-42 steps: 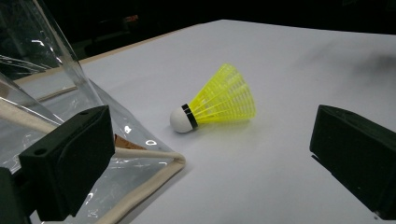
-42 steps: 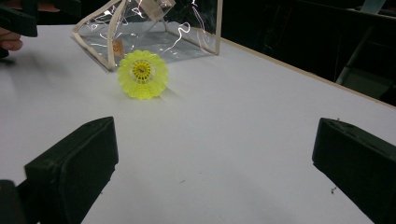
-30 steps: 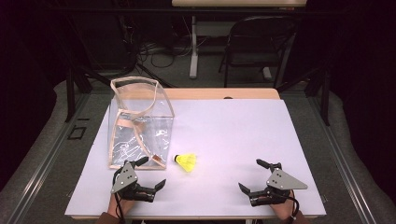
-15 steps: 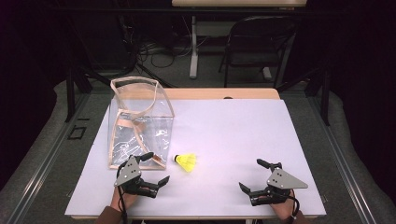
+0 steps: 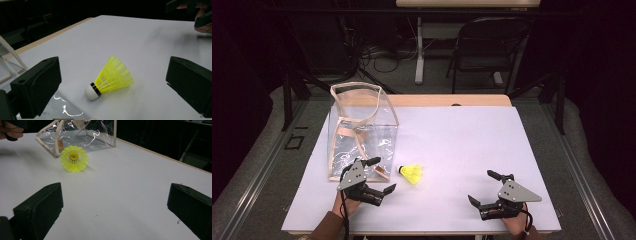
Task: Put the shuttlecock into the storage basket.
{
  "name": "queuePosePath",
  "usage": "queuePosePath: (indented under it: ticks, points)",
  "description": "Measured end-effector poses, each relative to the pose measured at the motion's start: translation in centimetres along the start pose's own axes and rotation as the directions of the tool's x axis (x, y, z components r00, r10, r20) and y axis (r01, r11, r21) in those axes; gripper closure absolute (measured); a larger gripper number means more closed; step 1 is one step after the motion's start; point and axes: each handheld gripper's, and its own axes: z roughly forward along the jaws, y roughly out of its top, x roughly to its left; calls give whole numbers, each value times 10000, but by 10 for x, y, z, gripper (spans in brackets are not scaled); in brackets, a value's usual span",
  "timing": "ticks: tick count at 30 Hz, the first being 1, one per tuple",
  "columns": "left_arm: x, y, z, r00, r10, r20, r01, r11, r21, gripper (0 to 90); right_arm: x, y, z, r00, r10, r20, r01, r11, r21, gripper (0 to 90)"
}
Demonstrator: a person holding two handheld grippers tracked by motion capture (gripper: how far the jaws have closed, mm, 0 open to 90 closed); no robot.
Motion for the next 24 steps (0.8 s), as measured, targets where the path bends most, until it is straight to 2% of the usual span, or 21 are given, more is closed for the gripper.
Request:
queuePosePath:
  ticks: [8,13,18,24]
  points:
    - [1,13,5,9980,491,406,-500,9985,207,0,0,0,-1,10000,-17,5,17,10000,10,0]
    - [4,18,9,9965,629,556,-641,9977,212,0,0,0,-1,10000,-19,8,19,10000,19,0]
    - [9,26,15,9913,932,932,-976,9942,444,0,-1,0,0,10000,13,-6,-13,10000,0,0]
    - [11,31,21,9882,1094,1071,-1160,9915,580,0,-1,-1,0,10000,67,-14,-67,10000,5,0]
